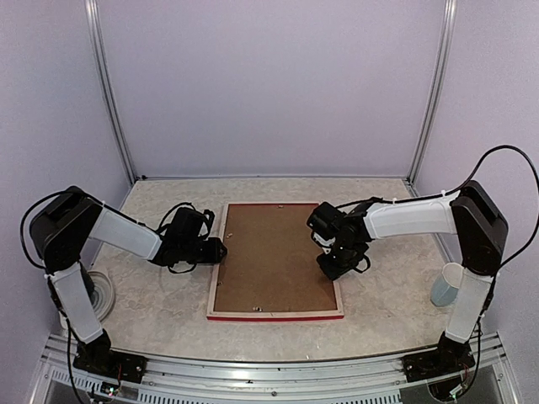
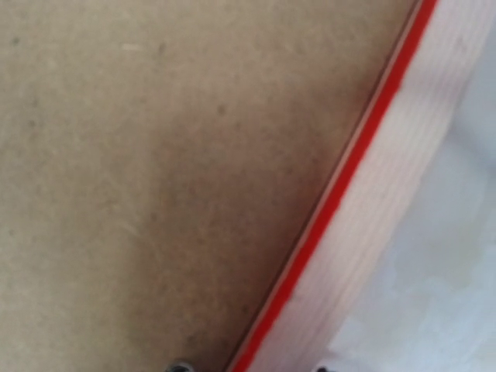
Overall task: Put the photo into the frame
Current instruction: Press the fastener onto the backboard.
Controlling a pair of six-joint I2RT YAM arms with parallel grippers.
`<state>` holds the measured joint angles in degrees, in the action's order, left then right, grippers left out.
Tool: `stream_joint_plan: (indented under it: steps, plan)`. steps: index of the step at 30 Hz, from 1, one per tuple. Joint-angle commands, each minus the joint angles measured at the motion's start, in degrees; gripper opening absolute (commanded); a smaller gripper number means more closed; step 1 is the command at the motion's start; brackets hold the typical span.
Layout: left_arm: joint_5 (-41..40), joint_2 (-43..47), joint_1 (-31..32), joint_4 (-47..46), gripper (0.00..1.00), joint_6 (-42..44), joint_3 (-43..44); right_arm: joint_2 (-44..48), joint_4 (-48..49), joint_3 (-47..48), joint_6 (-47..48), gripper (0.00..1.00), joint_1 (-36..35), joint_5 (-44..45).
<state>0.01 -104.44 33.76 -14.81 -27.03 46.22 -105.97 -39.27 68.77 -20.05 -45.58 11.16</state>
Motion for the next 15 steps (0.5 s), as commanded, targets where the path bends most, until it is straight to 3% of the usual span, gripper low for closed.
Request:
stream_joint_plan:
  steps: [1,9,15]
  plan:
    - [3.8,-2.3,0.7,2.8,0.3,0.0,0.5,-3.4,-1.7,0.6,2.9,0.38,-0.9,1.0]
    - [4.0,-2.7,0.7,3.0,0.23,0.5,0.6,-3.8,-2.4,2.5,8.6,0.36,-0.7,-0.5]
    - [4.4,-2.7,0.8,2.9,0.23,0.6,0.6,-3.6,-0.9,1.7,11.0,0.27,-0.5,-3.8]
